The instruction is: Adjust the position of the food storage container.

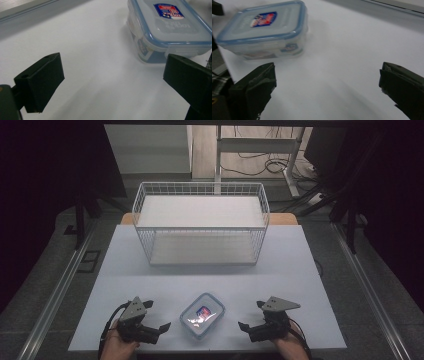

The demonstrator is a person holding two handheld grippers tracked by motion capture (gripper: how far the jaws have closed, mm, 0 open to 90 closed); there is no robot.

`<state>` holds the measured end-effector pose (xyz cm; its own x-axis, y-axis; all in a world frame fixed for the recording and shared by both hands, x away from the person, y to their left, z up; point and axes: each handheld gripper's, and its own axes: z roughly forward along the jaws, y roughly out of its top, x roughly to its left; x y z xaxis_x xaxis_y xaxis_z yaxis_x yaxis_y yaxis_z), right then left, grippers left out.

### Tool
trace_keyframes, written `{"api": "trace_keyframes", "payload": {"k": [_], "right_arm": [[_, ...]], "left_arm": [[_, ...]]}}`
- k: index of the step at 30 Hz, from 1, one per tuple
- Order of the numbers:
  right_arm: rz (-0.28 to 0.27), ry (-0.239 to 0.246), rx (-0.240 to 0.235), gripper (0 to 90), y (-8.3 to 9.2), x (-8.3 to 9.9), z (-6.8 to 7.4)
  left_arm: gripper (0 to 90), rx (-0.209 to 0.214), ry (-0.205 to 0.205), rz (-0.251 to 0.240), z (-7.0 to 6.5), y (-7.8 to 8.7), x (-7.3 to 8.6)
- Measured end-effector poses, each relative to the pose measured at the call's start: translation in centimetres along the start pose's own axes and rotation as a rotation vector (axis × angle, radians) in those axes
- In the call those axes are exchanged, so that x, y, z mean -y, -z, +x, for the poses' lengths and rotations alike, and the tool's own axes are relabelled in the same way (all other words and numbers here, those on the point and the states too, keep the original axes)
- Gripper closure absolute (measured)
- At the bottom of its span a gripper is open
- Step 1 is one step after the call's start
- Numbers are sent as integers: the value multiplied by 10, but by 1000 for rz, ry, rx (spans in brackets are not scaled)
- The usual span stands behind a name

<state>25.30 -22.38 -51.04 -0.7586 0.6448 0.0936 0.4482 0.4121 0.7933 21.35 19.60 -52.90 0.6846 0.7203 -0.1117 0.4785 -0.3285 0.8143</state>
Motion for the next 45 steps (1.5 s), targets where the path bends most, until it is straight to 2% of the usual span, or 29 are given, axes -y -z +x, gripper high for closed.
{"api": "trace_keyframes", "payload": {"k": [2, 5, 10, 14, 15, 16, 17, 18, 19, 21, 22, 23, 25, 27, 28, 29, 30, 31, 33, 35, 36, 39, 41, 43, 45], "right_arm": [[-13, -7, 17, 10, -1, -1, -2], [-4, -12, 42, 8, -5, -1, -5], [39, 39, 94, 0, -8, 1, -5], [62, 49, 86, 0, -9, 0, -3], [72, 47, 91, 0, -9, 0, -3], [80, 47, 99, 0, -9, 0, -3], [83, 46, 99, 0, -9, 0, -2], [84, 44, 99, 0, -9, 0, -2], [84, 37, 101, 0, -9, -1, -1], [78, 28, 90, 19, -8, -2, -1], [75, 28, 88, 38, -8, -3, -1], [72, 25, 93, 60, -8, -4, 0], [61, 22, 81, 171, -8, -7, 0], [59, 16, 63, 285, -9, -11, 1], [61, 19, 51, 377, -11, -14, 1], [61, 19, 51, 377, -11, -14, 1], [60, 36, 26, 614, -15, -20, 2], [61, 41, -10, 697, -17, -23, 1], [57, 44, -49, 792, -26, -30, 1], [63, 47, -64, 818, -31, -32, 2], [85, 68, -74, 839, -41, -35, 5], [117, 113, -59, 865, -53, -39, 10], [127, 119, -63, 868, -56, -39, 11], [161, 142, -63, 887, -60, -38, 14], [170, 136, -61, 890, -60, -36, 14]], "left_arm": [[27, -2, 1, 7, 1, 0, 1], [24, -1, 6, 15, 0, -1, 0], [19, 24, 12, 35, -4, -2, -2], [43, 41, 12, 37, -7, -1, -3], [65, 23, -17, 44, -11, 1, -4], [93, 23, -17, 44, -11, 1, -4], [144, 4, -55, 35, -19, 5, -5], [183, 4, -55, 35, -19, 5, -5], [258, 0, -98, 21, -31, 11, -5], [395, 21, -108, 17, -39, 14, -3], [494, 32, -103, 20, -42, 15, -2], [575, 47, -89, 21, -44, 15, 0], [690, 79, -67, 34, -48, 13, 2], [789, 93, -66, 59, -52, 8, 3], [833, 101, -69, 67, -53, 6, 2], [865, 101, -69, 67, -53, 6, 2], [889, 122, -70, 85, -56, 1, 2], [896, 129, -70, 90, -58, -2, 2], [897, 134, -70, 99, -60, -5, 1], [897, 147, -67, 112, -63, -12, 1], [897, 162, -61, 123, -66, -19, -1], [897, 162, -62, 138, -67, -27, -5], [897, 158, -70, 148, -67, -30, -6], [898, 157, -63, 150, -66, -32, -6], [898, 148, -44, 145, -65, -34, -8]]}}
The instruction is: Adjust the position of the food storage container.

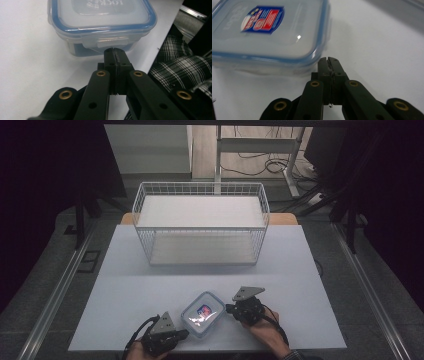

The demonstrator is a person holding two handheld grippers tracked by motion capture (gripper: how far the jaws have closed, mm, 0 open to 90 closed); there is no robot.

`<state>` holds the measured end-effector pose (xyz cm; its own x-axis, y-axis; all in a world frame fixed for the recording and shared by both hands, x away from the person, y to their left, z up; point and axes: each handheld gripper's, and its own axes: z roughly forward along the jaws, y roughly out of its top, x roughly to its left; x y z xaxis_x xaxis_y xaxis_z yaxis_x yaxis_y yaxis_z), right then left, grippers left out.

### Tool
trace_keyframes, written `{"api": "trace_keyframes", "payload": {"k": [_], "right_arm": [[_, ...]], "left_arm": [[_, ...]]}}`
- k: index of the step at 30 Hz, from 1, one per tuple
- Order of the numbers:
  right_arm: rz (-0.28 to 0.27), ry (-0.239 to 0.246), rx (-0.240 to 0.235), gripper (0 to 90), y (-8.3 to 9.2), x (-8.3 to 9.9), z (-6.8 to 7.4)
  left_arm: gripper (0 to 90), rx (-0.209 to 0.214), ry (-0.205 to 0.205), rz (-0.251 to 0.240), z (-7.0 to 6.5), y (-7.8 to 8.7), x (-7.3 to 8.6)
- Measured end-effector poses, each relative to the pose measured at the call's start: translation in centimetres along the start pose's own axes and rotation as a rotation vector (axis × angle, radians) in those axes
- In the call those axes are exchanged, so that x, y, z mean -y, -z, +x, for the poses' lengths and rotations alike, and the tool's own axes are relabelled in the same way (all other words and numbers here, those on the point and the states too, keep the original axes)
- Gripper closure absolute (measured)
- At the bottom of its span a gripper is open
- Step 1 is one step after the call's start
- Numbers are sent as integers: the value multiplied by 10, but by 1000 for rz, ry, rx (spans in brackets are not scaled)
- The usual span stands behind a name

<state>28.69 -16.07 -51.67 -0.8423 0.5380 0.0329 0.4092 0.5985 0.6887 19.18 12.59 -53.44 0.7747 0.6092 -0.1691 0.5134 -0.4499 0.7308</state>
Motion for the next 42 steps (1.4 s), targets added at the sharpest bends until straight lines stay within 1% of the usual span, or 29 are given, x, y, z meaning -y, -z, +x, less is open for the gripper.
{"api": "trace_keyframes", "payload": {"k": [1, 3, 5, 6, 7, 8, 9, 10, 12, 13, 15, 16, 17, 19, 20, 21, 22, 23, 25, 26, 29, 31, 32, 33, 35, 36, 37, 41, 42], "right_arm": [[0, 0, 0, 890, 0, 0, 0], [-8, -9, -1, 890, 1, -1, 0], [-8, -21, -42, 884, 1, -1, 0], [-8, -21, -42, 884, 1, -1, 0], [12, -1, -49, 874, -2, -2, 5], [12, -1, -49, 874, -2, -2, 5], [40, 47, 2, 871, -2, -4, 8], [36, 43, 23, 871, -1, -4, 5], [11, 1, 58, 872, 1, -7, -7], [-6, -15, 66, 873, 2, -9, -13], [-41, -16, 58, 874, -1, -15, -22], [-53, -8, 51, 873, -4, -19, -24], [-60, -1, 43, 871, -7, -22, -25], [-66, 25, 22, 870, -17, -30, -27], [-64, 26, 7, 876, -20, -31, -27], [-64, 26, 7, 876, -20, -31, -27], [-61, 32, 0, 883, -25, -33, -28], [-53, 33, -14, 887, -28, -33, -30], [-40, 24, -37, 886, -27, -31, -31], [-35, 30, -39, 888, -26, -30, -31], [-28, 30, -30, 889, -25, -29, -29], [-20, 23, -37, 889, -24, -28, -28], [-20, 23, -37, 889, -24, -28, -28], [-3, 24, -37, 886, -25, -26, -26], [21, 28, -34, 887, -25, -25, -23], [21, 28, -34, 887, -25, -25, -23], [29, 35, -8, 888, -24, -24, -19], [32, 8, -11, 889, -20, -21, -19], [32, 8, -11, 889, -20, -21, -19]], "left_arm": [[898, 0, 0, 0, 0, 0, 0], [898, -8, 16, 0, 4, -1, -2], [897, -14, 24, -2, 7, -2, -3], [897, -14, 24, -2, 7, -2, -3], [896, -21, 34, 2, 10, -3, -4], [896, -21, 34, 2, 10, -3, -4], [896, -21, 43, -2, 10, -2, -4], [895, -14, 42, -1, 9, -2, -4], [895, 4, 38, 0, 4, -2, -4], [895, 12, 32, 3, 1, -2, -4], [894, 14, 23, 7, -2, -4, -5], [893, 20, 8, 16, -4, -6, -7], [893, 27, 7, 17, -5, -8, -7], [893, 17, 1, 26, -7, -11, -9], [893, 1, 1, 26, -7, -12, -9], [896, 1, 1, 26, -7, -12, -9], [896, 6, 7, 30, -5, -13, -10], [896, -16, 17, 38, -2, -13, -9], [896, -25, 28, 40, 1, -12, -9], [895, -31, 33, 41, 4, -12, -9], [894, -46, 45, 41, 7, -11, -9], [888, -68, 71, 41, 17, -8, -9], [883, -68, 71, 41, 17, -8, -9], [878, -75, 84, 42, 23, -8, -9], [875, -74, 95, 41, 29, -8, -10], [875, -74, 95, 41, 29, -8, -10], [875, -88, 93, 50, 34, -9, -12], [876, -100, 102, 51, 45, -12, -17], [878, -100, 102, 51, 45, -12, -17]]}}
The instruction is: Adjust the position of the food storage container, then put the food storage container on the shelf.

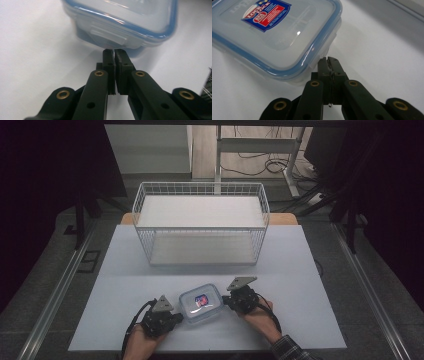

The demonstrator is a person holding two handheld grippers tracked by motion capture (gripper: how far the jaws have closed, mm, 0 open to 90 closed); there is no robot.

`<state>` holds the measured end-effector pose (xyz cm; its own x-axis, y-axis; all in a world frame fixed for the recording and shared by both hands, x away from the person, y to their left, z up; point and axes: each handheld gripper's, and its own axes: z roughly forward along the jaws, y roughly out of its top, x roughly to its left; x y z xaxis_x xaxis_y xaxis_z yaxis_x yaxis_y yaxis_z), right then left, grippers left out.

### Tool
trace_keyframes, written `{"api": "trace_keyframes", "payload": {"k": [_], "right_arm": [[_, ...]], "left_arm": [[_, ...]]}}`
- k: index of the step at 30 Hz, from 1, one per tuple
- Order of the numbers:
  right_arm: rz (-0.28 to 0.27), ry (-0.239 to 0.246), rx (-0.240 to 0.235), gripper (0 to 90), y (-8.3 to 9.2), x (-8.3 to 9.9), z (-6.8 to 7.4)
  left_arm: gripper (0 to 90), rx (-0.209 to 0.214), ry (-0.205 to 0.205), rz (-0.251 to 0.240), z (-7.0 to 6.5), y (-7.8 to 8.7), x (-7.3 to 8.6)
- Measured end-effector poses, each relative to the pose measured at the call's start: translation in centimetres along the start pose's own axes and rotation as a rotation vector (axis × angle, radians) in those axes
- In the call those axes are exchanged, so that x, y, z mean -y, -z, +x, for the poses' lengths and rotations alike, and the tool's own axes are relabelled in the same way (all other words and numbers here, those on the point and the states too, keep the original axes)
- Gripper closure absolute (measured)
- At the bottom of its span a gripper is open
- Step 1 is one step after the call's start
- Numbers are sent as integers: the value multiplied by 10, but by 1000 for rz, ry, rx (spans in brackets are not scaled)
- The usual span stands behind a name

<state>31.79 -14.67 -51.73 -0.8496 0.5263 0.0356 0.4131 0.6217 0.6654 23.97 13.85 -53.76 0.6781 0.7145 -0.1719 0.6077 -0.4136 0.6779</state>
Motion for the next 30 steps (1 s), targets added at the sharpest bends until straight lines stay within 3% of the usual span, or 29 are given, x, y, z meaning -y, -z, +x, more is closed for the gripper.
{"api": "trace_keyframes", "payload": {"k": [3, 10, 12, 13, 15, 19, 22, 27, 30], "right_arm": [[2, -18, 4, 890, 5, 3, 1], [6, -66, 19, 872, 14, 10, -2], [-9, -80, 58, 861, 19, 11, -3], [-19, -79, 85, 844, 22, 10, -4], [-46, -88, 129, 796, 29, 11, -8], [-76, -109, 135, 584, 36, 14, -17], [-92, -131, 135, 498, 38, 13, -19], [-96, -173, 104, 402, 39, 10, -19], [-105, -165, 87, 330, 40, 7, -18]], "left_arm": [[885, -14, 0, 0, 8, -5, -9], [873, 16, -4, -1, 20, -15, -22], [844, 12, -5, -1, 21, -14, -22], [821, -9, -15, -1, 25, -10, -21], [749, -17, -2, -24, 30, -6, -20], [489, -42, -11, -57, 34, 0, -18], [314, -50, -33, -62, 36, -1, -17], [240, -39, -13, -50, 36, 1, -18], [187, -15, 23, -100, 36, 10, -23]]}}
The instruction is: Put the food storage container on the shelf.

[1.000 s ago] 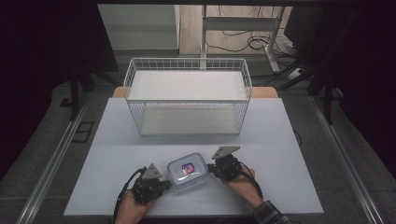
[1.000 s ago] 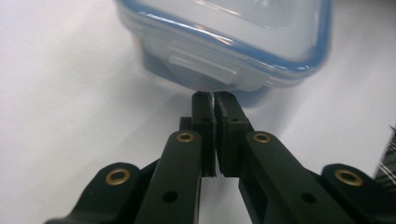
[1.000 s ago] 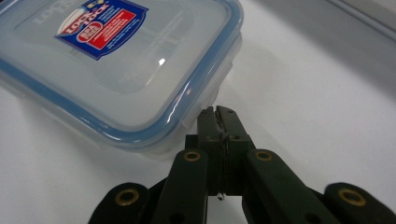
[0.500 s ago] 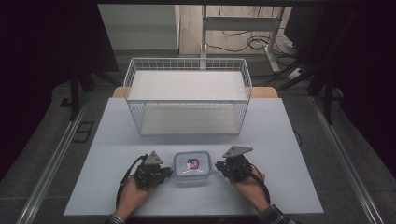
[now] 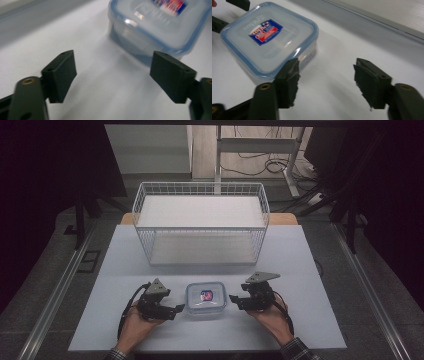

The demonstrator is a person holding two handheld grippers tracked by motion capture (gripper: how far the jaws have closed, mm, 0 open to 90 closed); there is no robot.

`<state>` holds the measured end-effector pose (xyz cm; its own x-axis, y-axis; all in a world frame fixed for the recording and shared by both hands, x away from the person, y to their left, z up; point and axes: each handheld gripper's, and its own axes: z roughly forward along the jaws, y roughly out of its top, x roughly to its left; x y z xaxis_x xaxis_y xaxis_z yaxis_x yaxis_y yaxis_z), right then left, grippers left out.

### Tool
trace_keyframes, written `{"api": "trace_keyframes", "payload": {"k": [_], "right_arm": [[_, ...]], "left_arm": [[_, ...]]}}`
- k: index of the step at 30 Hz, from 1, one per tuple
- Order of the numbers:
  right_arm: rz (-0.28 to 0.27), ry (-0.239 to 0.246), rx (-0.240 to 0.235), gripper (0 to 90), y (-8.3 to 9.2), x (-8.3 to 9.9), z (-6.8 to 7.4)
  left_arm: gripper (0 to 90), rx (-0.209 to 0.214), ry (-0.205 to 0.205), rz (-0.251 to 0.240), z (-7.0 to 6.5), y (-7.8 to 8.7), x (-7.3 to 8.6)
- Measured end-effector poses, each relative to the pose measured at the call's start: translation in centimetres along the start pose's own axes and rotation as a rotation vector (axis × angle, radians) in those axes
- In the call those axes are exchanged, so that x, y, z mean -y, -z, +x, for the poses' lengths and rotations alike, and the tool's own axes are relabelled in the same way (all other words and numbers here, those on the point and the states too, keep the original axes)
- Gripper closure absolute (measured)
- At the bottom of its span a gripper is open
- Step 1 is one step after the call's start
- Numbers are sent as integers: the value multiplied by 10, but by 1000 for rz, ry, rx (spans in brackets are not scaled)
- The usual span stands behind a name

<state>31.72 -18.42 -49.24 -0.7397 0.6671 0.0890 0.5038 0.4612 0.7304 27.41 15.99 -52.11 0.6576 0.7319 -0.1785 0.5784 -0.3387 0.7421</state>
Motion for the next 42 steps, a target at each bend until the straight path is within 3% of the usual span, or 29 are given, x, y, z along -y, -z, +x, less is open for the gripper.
{"api": "trace_keyframes", "payload": {"k": [4, 9, 12, 16, 17, 20, 21, 22, 25, 26, 28, 32, 35, 38, 39, 42], "right_arm": [[-47, -20, -23, 277, 2, -6, 1], [-66, -15, -60, 264, -5, -14, 7], [-55, 6, -78, 263, -10, -18, 13], [-33, 2, -110, 232, -20, -22, 17], [1, 1, -123, 194, -29, -23, 20], [26, 0, -134, 167, -35, -20, 22], [36, -30, -161, 156, -37, -19, 22], [42, -44, -172, 154, -38, -18, 21], [64, -95, -244, 169, -40, -14, 18], [64, -95, -244, 169, -40, -14, 18], [79, -119, -268, 186, -39, -10, 18], [85, -133, -279, 252, -35, -7, 18], [89, -165, -312, 384, -24, -1, 9], [78, -188, -343, 444, -21, 2, 3], [75, -203, -372, 503, -19, 3, -1], [38, -225, -400, 572, -13, 4, -6]], "left_arm": [[154, 69, 37, -42, 3, 4, -8], [141, 86, 20, -54, -3, -3, -24], [131, 87, 7, -22, -8, -16, -34], [119, 90, 15, 1, -9, -26, -35], [111, 104, 21, 12, -10, -31, -33], [102, 166, 67, 23, -7, -36, -31], [99, 216, 106, 34, -6, -40, -29], [103, 230, 111, 37, -6, -41, -28], [101, 235, 117, 44, -7, -40, -27], [111, 235, 117, 44, -7, -40, -27], [150, 222, 103, 36, -10, -33, -25], [221, 234, 118, 31, -8, -29, -21], [340, 282, 157, -12, -5, -26, -13], [369, 277, 133, -20, -7, -24, -12], [419, 301, 171, -41, -2, -21, -10], [495, 364, 202, -62, 6, -20, -6]]}}
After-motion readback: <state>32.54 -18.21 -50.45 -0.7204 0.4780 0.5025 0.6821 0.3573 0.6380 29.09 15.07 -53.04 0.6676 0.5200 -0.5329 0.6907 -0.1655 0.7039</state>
